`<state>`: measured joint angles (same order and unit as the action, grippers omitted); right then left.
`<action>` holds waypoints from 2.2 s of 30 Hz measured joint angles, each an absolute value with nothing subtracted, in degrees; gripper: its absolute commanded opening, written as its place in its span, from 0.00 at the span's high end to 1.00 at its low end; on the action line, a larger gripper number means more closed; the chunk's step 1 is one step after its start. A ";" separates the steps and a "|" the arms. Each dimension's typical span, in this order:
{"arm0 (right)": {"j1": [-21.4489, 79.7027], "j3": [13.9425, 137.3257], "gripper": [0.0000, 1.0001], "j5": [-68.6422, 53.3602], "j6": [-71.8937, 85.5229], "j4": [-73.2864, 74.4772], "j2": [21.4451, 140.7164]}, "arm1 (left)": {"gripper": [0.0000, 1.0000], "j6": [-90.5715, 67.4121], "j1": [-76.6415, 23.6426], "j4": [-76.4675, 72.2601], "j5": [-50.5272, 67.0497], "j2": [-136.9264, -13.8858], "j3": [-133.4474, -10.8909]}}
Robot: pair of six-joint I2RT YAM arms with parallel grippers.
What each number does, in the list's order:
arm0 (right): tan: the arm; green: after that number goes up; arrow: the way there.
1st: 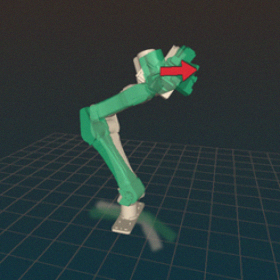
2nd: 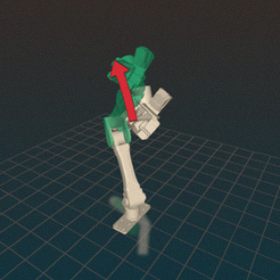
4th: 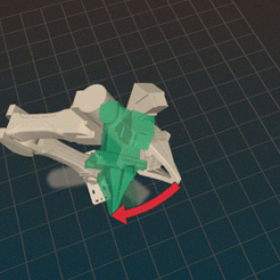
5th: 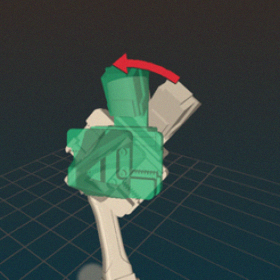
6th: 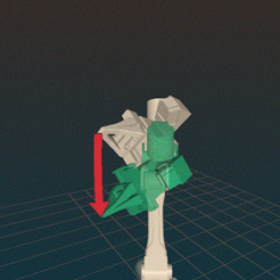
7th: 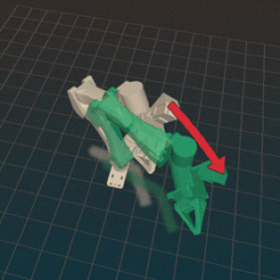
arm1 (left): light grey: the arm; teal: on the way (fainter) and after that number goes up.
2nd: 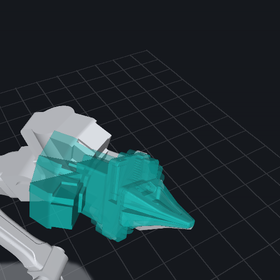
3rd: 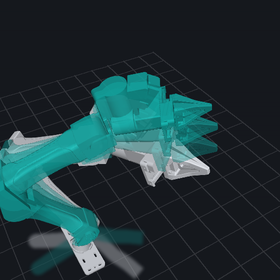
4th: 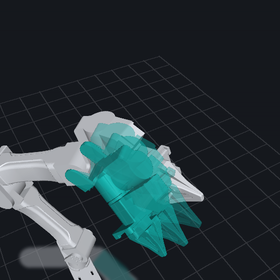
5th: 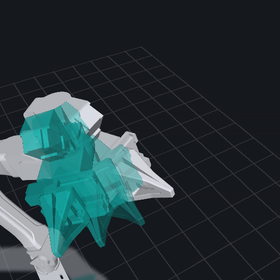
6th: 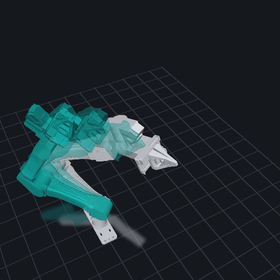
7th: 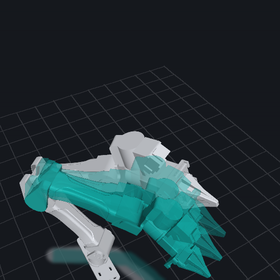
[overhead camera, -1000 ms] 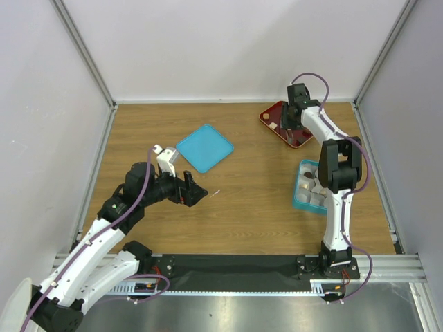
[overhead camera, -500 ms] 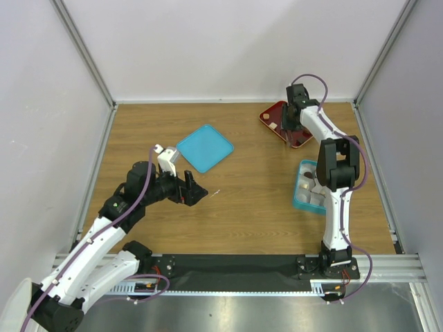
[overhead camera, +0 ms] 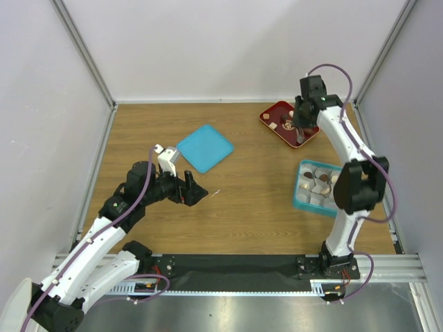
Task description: Pack the chocolate
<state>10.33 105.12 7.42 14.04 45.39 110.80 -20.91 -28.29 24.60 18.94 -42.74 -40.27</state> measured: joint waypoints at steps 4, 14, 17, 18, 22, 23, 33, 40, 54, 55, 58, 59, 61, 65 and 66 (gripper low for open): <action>9.69 98.15 0.67 8.29 15.38 46.92 101.86 | 0.00 -20.93 -28.29 24.58 19.86 -42.76 -40.27; 9.54 95.39 0.59 7.01 14.57 44.38 104.49 | 0.00 -20.91 -28.18 24.56 21.26 -42.74 -40.27; 10.28 96.38 0.57 7.01 14.55 43.13 108.60 | 0.00 -20.91 -28.18 24.56 21.23 -42.74 -40.27; 10.39 97.03 0.56 6.98 14.50 42.74 110.02 | 0.00 -20.91 -28.18 24.56 21.23 -42.74 -40.27; 10.92 99.98 0.54 6.96 14.09 41.25 114.74 | 0.00 -20.91 -28.14 24.56 21.23 -42.74 -40.27; 10.92 100.38 0.54 7.01 13.91 40.93 115.42 | 0.00 -20.91 -28.12 24.56 21.23 -42.74 -40.27; 11.31 107.11 0.53 8.14 12.01 39.72 122.26 | 0.00 -20.91 -27.66 24.56 21.21 -43.53 -40.27; 11.53 110.72 0.52 8.12 11.86 39.40 125.73 | 0.00 -20.91 -27.42 24.56 21.21 -44.23 -40.27; 11.53 115.26 0.59 7.46 11.29 39.53 128.92 | 0.00 -20.91 -26.89 24.56 21.21 -45.08 -40.27; 11.53 115.39 0.60 7.44 11.20 39.55 129.12 | 0.00 -20.91 -26.85 24.56 21.21 -45.10 -40.27; 11.53 115.55 0.65 7.25 10.61 39.62 129.45 | 0.00 -20.91 -26.81 24.56 21.21 -45.12 -40.27; 11.53 115.59 0.67 7.22 10.39 39.64 129.49 | 0.00 -20.91 -26.81 24.56 21.21 -45.12 -40.27; 11.53 115.96 0.69 7.25 10.15 39.90 129.67 | 0.00 -20.91 -26.81 24.56 21.21 -45.12 -40.27; 11.53 116.84 0.73 7.29 9.56 40.62 129.82 | 0.00 -20.91 -26.70 24.56 21.21 -45.12 -40.27; 11.53 116.90 0.74 7.29 9.47 40.71 129.82 | 0.00 -20.91 -26.65 24.56 21.21 -45.12 -40.27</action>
